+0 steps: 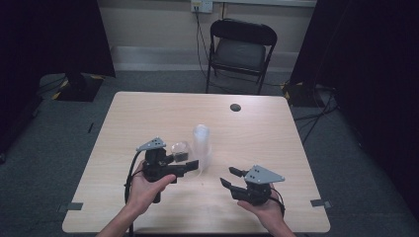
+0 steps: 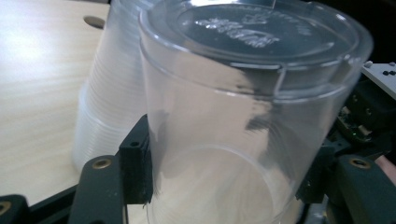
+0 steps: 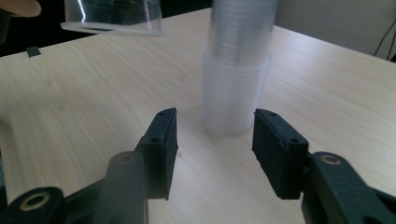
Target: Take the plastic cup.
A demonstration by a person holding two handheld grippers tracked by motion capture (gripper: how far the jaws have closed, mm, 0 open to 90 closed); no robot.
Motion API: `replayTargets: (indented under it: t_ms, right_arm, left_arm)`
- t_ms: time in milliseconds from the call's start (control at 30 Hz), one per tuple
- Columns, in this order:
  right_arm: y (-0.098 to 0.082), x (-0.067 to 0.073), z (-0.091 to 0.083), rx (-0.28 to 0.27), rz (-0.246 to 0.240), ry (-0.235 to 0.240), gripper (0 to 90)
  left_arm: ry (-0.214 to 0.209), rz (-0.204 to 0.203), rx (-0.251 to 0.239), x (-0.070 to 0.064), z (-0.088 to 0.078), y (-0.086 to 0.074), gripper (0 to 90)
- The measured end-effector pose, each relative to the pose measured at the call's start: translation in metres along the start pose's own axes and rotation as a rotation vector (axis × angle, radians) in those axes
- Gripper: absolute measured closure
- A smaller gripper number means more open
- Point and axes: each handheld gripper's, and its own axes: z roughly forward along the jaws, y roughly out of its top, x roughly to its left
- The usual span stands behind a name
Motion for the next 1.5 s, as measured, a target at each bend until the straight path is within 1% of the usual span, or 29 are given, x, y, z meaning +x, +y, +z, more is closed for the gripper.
replayTargets:
  t_ms: [67, 100, 167, 200, 233, 267, 300, 333, 400, 433, 467, 500, 633, 667, 700, 767, 800, 867, 967, 1100, 1167, 1233, 1300, 1333, 1400, 1467, 1500]
  right_arm:
    - [0.004, 0.005, 0.004, -0.005, -0.021, 0.01, 51.5]
    - [0.005, 0.007, 0.007, -0.007, -0.033, 0.017, 51.7]
    - [0.007, 0.011, 0.01, -0.008, -0.057, 0.012, 51.8]
    - [0.008, 0.013, 0.013, -0.019, -0.063, 0.01, 52.3]
    - [0.007, 0.015, 0.015, -0.032, -0.065, 0.007, 52.8]
    - [0.006, 0.017, 0.017, -0.052, -0.072, 0.0, 53.0]
    - [0.005, 0.019, 0.019, -0.059, -0.076, 0.001, 53.3]
    - [0.004, 0.021, 0.022, -0.052, -0.096, 0.009, 54.0]
    - [0.001, 0.024, 0.023, -0.067, -0.099, 0.004, 55.2]
    - [0.001, 0.025, 0.024, -0.071, -0.099, 0.006, 56.0]
    - [0.001, 0.025, 0.024, -0.073, -0.101, 0.008, 57.2]
    - [0.0, 0.026, 0.024, -0.077, -0.104, 0.004, 58.8]
    - [0.0, 0.027, 0.024, -0.101, -0.107, 0.014, 62.9]
    - [0.0, 0.027, 0.023, -0.113, -0.113, 0.018, 63.9]
    - [0.001, 0.028, 0.022, -0.122, -0.116, 0.018, 65.2]
    - [0.001, 0.03, 0.021, -0.137, -0.118, 0.022, 66.8]
    - [0.002, 0.031, 0.02, -0.146, -0.124, 0.026, 67.8]
    - [0.003, 0.032, 0.019, -0.164, -0.133, 0.021, 69.4]
    - [0.004, 0.032, 0.017, -0.188, -0.134, 0.018, 71.8]
    - [0.006, 0.033, 0.016, -0.214, -0.141, 0.018, 73.9]
    - [0.006, 0.034, 0.015, -0.228, -0.148, 0.012, 74.4]
    - [0.007, 0.035, 0.015, -0.241, -0.155, 0.007, 74.9]
    - [0.008, 0.036, 0.015, -0.254, -0.168, -0.002, 74.9]
    - [0.009, 0.038, 0.015, -0.262, -0.173, -0.01, 75.2]
    - [0.009, 0.038, 0.015, -0.275, -0.184, -0.017, 75.4]
    - [0.01, 0.039, 0.014, -0.286, -0.191, -0.026, 75.3]
    - [0.01, 0.039, 0.014, -0.292, -0.19, -0.029, 75.1]
  left_arm:
    - [-0.028, -0.043, -0.007, 0.002, 0.001, -0.001, 37.8]
    - [-0.04, -0.052, -0.005, 0.003, 0.002, -0.001, 38.1]
    - [-0.055, -0.073, -0.003, 0.005, 0.003, -0.002, 38.2]
    - [-0.059, -0.079, -0.002, 0.005, 0.004, -0.003, 38.5]
    - [-0.072, -0.091, 0.005, 0.006, 0.004, -0.004, 38.6]
    - [-0.083, -0.104, 0.002, 0.006, 0.005, -0.004, 38.7]
    - [-0.099, -0.116, 0.003, 0.006, 0.007, -0.006, 38.9]
    - [-0.107, -0.124, 0.003, 0.005, 0.008, -0.007, 39.2]
    - [-0.102, -0.125, 0.009, 0.005, 0.011, -0.011, 39.2]
    - [-0.11, -0.136, 0.015, 0.005, 0.013, -0.012, 39.2]
    - [-0.127, -0.154, 0.021, 0.005, 0.015, -0.013, 39.2]
    - [-0.134, -0.169, 0.017, 0.005, 0.016, -0.015, 39.2]
    - [-0.165, -0.209, 0.011, 0.005, 0.019, -0.017, 39.2]
    - [-0.178, -0.228, 0.01, 0.005, 0.019, -0.018, 39.2]
    - [-0.19, -0.238, 0.008, 0.005, 0.02, -0.018, 39.2]
    - [-0.233, -0.274, 0.003, 0.006, 0.021, -0.02, 39.2]
    - [-0.248, -0.284, 0.001, 0.006, 0.022, -0.021, 39.2]
    - [-0.256, -0.292, 0.008, 0.007, 0.023, -0.022, 39.5]
    - [-0.286, -0.334, 0.013, 0.008, 0.024, -0.023, 40.5]
    - [-0.33, -0.375, 0.005, 0.009, 0.026, -0.025, 41.2]
    - [-0.357, -0.383, 0.0, 0.009, 0.027, -0.026, 42.0]
    - [-0.383, -0.402, -0.005, 0.008, 0.029, -0.026, 43.1]
    - [-0.399, -0.399, -0.011, 0.005, 0.03, -0.027, 43.9]
    - [-0.404, -0.391, -0.003, 0.005, 0.031, -0.027, 43.9]
    - [-0.404, -0.385, 0.001, 0.002, 0.032, -0.027, 43.9]
    - [-0.424, -0.39, 0.0, 0.0, 0.034, -0.028, 43.9]
    - [-0.424, -0.39, -0.001, -0.002, 0.035, -0.029, 43.9]
